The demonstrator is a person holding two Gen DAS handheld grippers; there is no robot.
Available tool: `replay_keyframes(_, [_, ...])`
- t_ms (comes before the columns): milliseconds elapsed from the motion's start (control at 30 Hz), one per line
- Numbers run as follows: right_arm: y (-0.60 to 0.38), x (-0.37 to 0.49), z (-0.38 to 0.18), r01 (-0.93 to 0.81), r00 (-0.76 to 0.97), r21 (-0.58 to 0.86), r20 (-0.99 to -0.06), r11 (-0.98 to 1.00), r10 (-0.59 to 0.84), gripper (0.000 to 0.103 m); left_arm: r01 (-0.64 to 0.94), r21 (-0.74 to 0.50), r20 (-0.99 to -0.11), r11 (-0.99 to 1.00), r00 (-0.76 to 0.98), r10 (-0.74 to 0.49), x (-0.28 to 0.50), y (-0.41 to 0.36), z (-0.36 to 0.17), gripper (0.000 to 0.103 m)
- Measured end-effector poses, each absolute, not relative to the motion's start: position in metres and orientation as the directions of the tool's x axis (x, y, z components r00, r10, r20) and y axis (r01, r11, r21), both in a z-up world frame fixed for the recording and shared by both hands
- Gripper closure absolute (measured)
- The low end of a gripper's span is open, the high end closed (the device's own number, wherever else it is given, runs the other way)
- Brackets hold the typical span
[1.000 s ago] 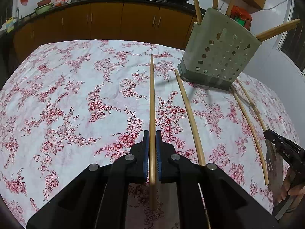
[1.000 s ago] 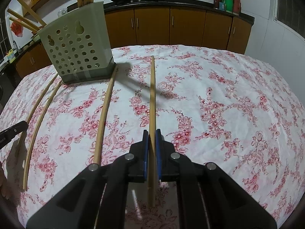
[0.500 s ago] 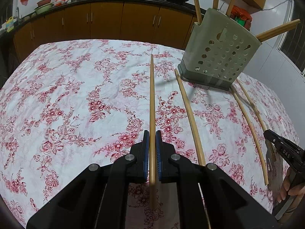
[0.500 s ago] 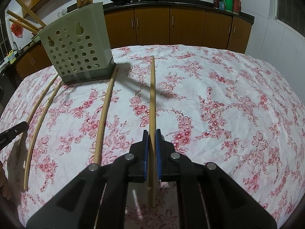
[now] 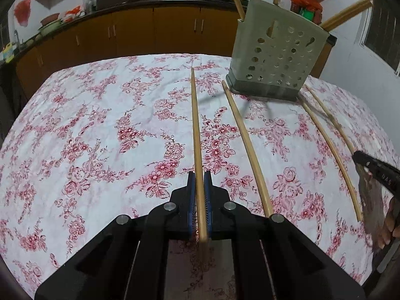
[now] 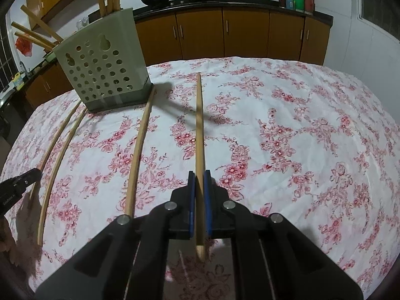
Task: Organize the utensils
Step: 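Lift the held chopstick off the cloth with the right tool while the left tool lifts its own, then raise the chopstick upright above the holder with the right tool while the left tool raises its own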
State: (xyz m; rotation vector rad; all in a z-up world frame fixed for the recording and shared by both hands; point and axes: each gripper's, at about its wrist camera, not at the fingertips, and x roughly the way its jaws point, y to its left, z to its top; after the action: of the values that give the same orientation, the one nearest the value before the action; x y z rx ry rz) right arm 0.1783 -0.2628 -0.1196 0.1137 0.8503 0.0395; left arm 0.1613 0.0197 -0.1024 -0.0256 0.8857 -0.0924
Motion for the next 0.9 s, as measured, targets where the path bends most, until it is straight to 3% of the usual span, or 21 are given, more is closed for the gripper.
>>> replay_keyframes(200, [-0.274, 0.166, -0.077, 0.018, 0.749, 0.123, -0.659, 0.992, 0.069, 0.095, 0.068, -0.090, -0.720, 0.994, 0.685, -0.112, 0.156, 0.023, -0.071, 0.095])
replay_keyframes(500, [-0.285, 0.149, -0.012, 0.016, 0.863, 0.147, -0.501, 0.989, 0.061, 0.095, 0.071, -0.141, -0.552, 0.987, 0.822, -0.138, 0.147, 0.029, 0.005, 0.095])
replay_keyframes(900, [-0.286, 0.146, 0.015, 0.006, 0.898, 0.154, -0.437, 0.988, 0.062, 0.095, 0.074, -0.141, -0.479, 0.987, 0.867, -0.134, 0.147, 0.032, 0.035, 0.096])
